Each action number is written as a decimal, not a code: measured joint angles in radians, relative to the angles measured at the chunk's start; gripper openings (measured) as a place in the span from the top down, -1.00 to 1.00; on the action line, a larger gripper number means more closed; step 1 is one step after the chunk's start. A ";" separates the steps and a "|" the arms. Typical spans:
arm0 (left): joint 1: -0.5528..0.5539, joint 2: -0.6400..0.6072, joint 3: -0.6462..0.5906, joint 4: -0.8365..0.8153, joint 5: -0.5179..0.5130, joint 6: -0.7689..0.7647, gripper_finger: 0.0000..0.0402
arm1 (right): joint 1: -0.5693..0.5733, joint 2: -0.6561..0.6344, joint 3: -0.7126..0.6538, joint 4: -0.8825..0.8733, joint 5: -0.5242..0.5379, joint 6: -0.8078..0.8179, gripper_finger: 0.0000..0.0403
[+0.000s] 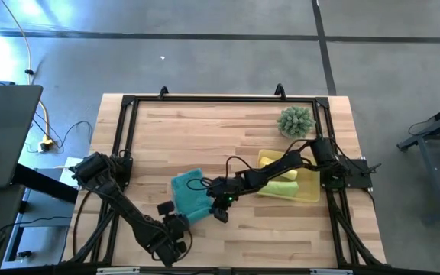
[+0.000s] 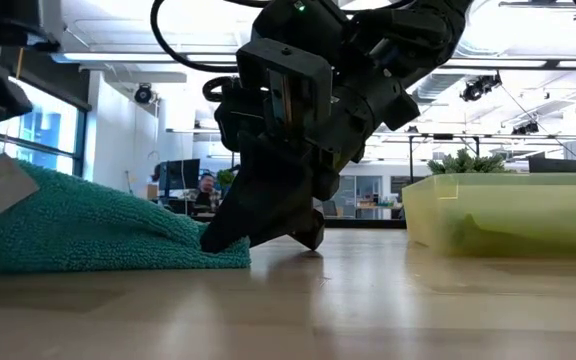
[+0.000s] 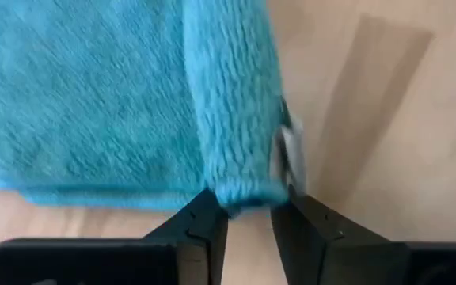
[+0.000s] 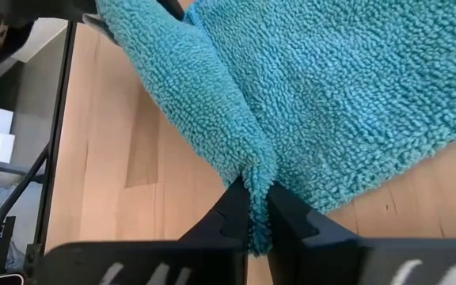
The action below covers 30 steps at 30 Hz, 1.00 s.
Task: Roll microfiber towels into tight, uniform cylinder then place into a basket
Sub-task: Roll the blue microfiber towel
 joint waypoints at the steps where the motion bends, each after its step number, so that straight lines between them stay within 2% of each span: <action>1: 0.000 -0.001 0.000 -0.001 0.023 -0.003 0.57 | 0.000 0.000 0.000 0.000 0.000 0.000 0.94; 5: -0.001 -0.013 0.014 -0.049 0.131 0.000 0.45 | 0.000 0.000 0.000 0.000 -0.001 0.000 0.94; 7: -0.001 -0.013 0.034 -0.137 0.179 0.028 0.38 | 0.000 0.000 0.000 0.001 -0.001 0.000 0.94; 13: 0.000 -0.013 0.139 -0.279 0.183 0.156 0.22 | 0.000 0.000 0.000 0.001 -0.002 0.002 0.94; 15: -0.004 -0.013 0.191 -0.314 0.130 0.179 0.21 | 0.000 0.000 0.000 0.000 -0.002 0.002 0.94; 21: -0.023 -0.013 0.241 -0.330 -0.172 0.163 0.21 | 0.000 0.000 0.000 0.002 -0.002 0.002 0.94; 30: 0.009 0.044 0.181 -0.220 -0.142 0.154 0.21 | 0.000 0.000 0.000 0.003 -0.004 0.002 0.94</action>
